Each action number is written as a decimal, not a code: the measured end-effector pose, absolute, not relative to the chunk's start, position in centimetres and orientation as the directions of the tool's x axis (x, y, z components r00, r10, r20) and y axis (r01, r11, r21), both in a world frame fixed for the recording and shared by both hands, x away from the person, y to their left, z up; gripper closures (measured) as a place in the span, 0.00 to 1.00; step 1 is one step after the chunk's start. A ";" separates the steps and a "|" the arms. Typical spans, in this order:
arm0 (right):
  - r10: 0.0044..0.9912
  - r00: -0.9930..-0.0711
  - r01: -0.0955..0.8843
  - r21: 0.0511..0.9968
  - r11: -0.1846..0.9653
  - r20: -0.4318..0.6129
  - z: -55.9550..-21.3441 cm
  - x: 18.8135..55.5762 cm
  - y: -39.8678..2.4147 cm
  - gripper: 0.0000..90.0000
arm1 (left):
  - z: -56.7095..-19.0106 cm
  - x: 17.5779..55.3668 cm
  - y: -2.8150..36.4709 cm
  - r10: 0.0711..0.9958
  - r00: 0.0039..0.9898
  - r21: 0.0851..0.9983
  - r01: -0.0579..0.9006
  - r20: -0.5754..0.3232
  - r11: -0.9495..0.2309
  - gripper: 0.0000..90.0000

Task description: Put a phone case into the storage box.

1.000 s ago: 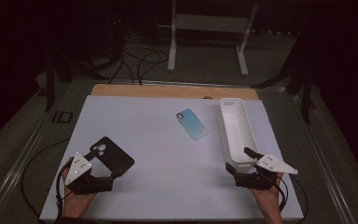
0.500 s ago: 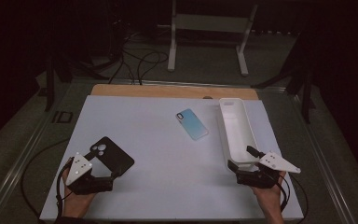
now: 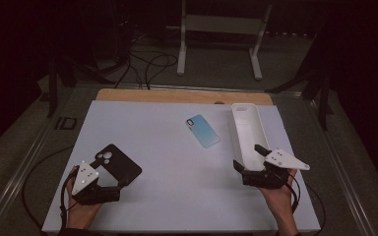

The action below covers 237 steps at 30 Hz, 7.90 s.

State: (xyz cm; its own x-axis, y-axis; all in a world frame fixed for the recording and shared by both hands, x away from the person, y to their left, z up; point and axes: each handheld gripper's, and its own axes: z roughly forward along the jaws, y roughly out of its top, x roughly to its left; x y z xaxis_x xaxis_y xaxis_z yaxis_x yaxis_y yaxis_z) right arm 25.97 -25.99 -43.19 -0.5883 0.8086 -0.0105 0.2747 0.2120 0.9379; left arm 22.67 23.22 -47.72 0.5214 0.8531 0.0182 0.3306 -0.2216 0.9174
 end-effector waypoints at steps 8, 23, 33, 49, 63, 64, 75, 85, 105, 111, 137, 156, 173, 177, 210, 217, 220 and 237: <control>0.790 -0.613 0.272 0.934 0.232 -0.018 -42.2 27.1 -23.8 0.08 | -47.8 22.7 23.2 0.854 0.520 0.915 0.335 0.020 -0.225 0.00; 0.784 -0.620 0.270 0.930 0.250 -0.031 -40.1 29.9 -20.4 0.08 | -47.8 22.7 23.3 0.857 0.514 0.916 0.334 0.021 -0.222 0.00; 0.784 -0.619 0.276 0.925 0.260 -0.036 -38.7 31.9 -18.8 0.08 | -47.8 22.7 23.3 0.857 0.515 0.917 0.333 0.019 -0.221 0.00; 0.783 -0.619 0.276 0.916 0.291 -0.062 -37.2 34.9 -16.5 0.08 | -47.8 22.7 23.4 0.857 0.516 0.917 0.333 0.018 -0.220 0.00; 0.804 -0.594 0.378 0.881 0.283 -0.003 -37.8 38.7 -15.8 0.08 | -47.9 22.7 23.4 0.856 0.516 0.916 0.335 0.016 -0.219 0.00; 0.805 -0.594 0.379 0.880 0.288 -0.008 -37.8 38.9 -15.7 0.08 | -47.9 22.7 23.4 0.856 0.516 0.916 0.335 0.017 -0.220 0.00; 0.798 -0.602 0.421 0.844 0.332 -0.013 -38.6 40.9 -14.5 0.08 | -47.9 22.7 23.5 0.856 0.516 0.917 0.335 0.016 -0.219 0.00; 0.796 -0.605 0.466 0.806 0.365 -0.010 -39.7 42.5 -14.1 0.08 | -47.9 22.7 23.4 0.855 0.518 0.916 0.335 0.017 -0.221 0.00; 0.829 -0.558 0.608 0.697 0.380 0.034 -42.9 45.6 -13.9 0.08 | -48.0 22.8 23.4 0.856 0.517 0.916 0.337 0.014 -0.219 0.00; 0.835 -0.549 0.640 0.664 0.386 0.043 -43.9 46.3 -13.7 0.08 | -47.9 22.7 23.5 0.856 0.517 0.916 0.337 0.013 -0.218 0.00; 0.858 -0.513 0.765 0.476 0.435 0.040 -48.1 48.3 -13.0 0.08 | -47.9 22.7 23.6 0.856 0.517 0.917 0.337 0.009 -0.213 0.00; 0.855 -0.519 0.779 0.420 0.465 0.016 -49.2 48.6 -13.1 0.08 | -47.9 22.7 23.6 0.855 0.518 0.917 0.336 0.010 -0.214 0.00; 0.858 -0.513 0.795 0.383 0.470 0.011 -50.3 48.7 -13.1 0.08 | -47.9 22.7 23.6 0.856 0.517 0.917 0.337 0.009 -0.213 0.00; 0.859 -0.511 0.802 0.366 0.473 0.010 -50.5 48.6 -13.3 0.08 | -48.0 22.7 23.6 0.856 0.516 0.917 0.337 0.008 -0.213 0.00; 0.866 -0.500 0.814 0.337 0.473 -0.007 -50.8 47.8 -12.9 0.19 | -48.0 22.7 23.6 0.856 0.517 0.915 0.339 0.011 -0.217 0.00; 0.868 -0.496 0.806 0.363 0.468 -0.018 -50.4 47.4 -12.7 0.19 | -48.0 22.8 23.5 0.855 0.519 0.915 0.339 0.012 -0.219 0.00; 0.869 -0.495 0.804 0.369 0.466 -0.020 -50.3 47.4 -12.7 0.19 | -48.0 22.8 23.5 0.855 0.518 0.915 0.339 0.012 -0.219 0.00; 0.848 -0.523 0.738 0.543 0.400 0.087 -46.4 45.3 -12.6 0.19 | -48.0 22.8 23.4 0.857 0.515 0.911 0.346 0.015 -0.224 0.00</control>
State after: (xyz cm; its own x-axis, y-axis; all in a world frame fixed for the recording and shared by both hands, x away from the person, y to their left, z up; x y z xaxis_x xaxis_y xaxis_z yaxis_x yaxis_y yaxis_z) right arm 45.32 -12.56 -46.40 -0.5232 0.8477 0.0872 0.7383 0.3997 0.5433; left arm 22.79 23.45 -48.03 0.5148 0.8572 0.0152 0.3456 -0.2238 0.9113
